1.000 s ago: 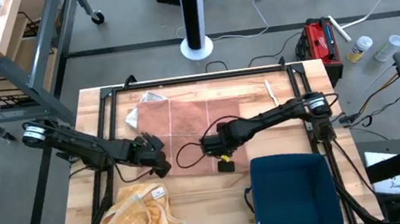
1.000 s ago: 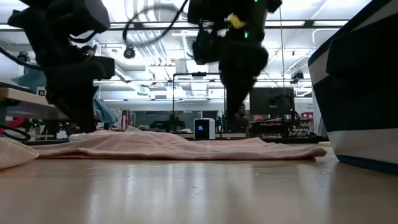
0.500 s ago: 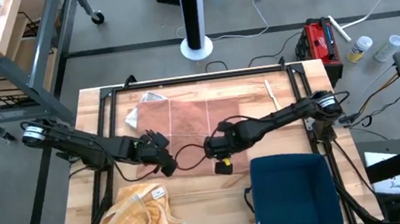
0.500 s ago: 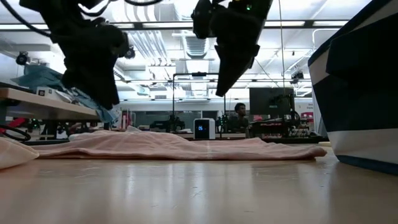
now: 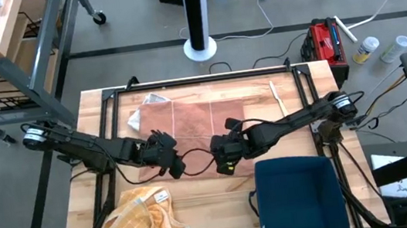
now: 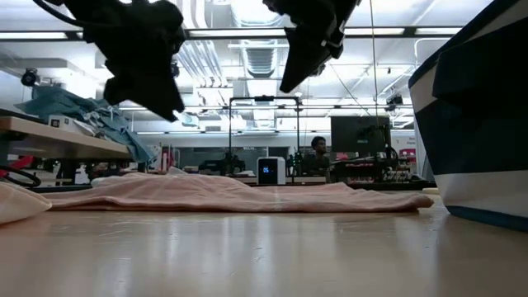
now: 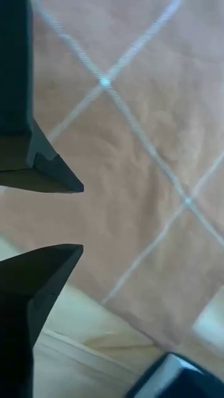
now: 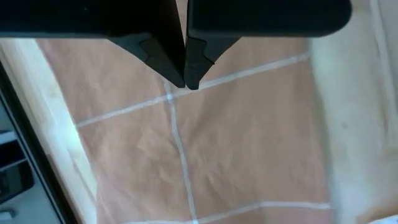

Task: Fold towel
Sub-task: Fold the brown towel

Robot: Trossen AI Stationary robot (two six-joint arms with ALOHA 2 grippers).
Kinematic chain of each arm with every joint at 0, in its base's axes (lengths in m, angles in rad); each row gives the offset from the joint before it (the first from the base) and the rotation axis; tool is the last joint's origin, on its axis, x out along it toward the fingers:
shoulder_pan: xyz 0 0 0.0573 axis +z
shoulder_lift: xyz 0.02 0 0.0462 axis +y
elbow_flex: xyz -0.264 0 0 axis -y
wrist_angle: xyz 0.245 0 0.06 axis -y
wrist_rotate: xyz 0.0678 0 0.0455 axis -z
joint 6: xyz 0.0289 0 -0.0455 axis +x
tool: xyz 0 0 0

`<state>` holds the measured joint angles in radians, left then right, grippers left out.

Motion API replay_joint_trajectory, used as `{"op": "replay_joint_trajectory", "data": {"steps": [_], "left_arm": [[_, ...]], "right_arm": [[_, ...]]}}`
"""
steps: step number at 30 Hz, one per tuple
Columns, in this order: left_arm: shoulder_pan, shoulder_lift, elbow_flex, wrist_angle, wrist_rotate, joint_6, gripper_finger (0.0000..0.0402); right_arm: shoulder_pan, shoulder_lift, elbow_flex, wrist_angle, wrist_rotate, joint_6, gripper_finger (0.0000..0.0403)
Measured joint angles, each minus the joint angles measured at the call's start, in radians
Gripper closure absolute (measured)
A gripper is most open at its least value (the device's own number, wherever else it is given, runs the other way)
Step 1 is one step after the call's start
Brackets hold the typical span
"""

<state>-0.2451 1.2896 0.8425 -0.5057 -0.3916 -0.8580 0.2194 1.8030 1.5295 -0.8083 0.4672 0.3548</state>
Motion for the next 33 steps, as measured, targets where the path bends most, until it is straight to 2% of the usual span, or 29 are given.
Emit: {"op": "replay_joint_trajectory", "data": {"steps": [8, 16, 26, 33], "left_arm": [[0.0, 0.0, 0.037, 0.029, 0.005, 0.154, 0.0286], [0.0, 0.0, 0.06, 0.07, -0.003, 0.31, 0.0275], [0.0, 0.0, 0.06, 0.072, -0.003, 0.323, 0.0264], [0.0, 0.0, 0.06, 0.075, -0.003, 0.322, 0.028]], "right_arm": [[0.01, 0.005, -0.002, 0.006, 0.0, 0.037, 0.0402], [0.01, 0.007, -0.004, 0.007, 0.005, 0.077, 0.04], [0.01, 0.007, -0.014, 0.006, 0.006, 0.08, 0.0401], [0.012, 0.007, -0.041, 0.025, 0.006, 0.081, 0.0399]]}}
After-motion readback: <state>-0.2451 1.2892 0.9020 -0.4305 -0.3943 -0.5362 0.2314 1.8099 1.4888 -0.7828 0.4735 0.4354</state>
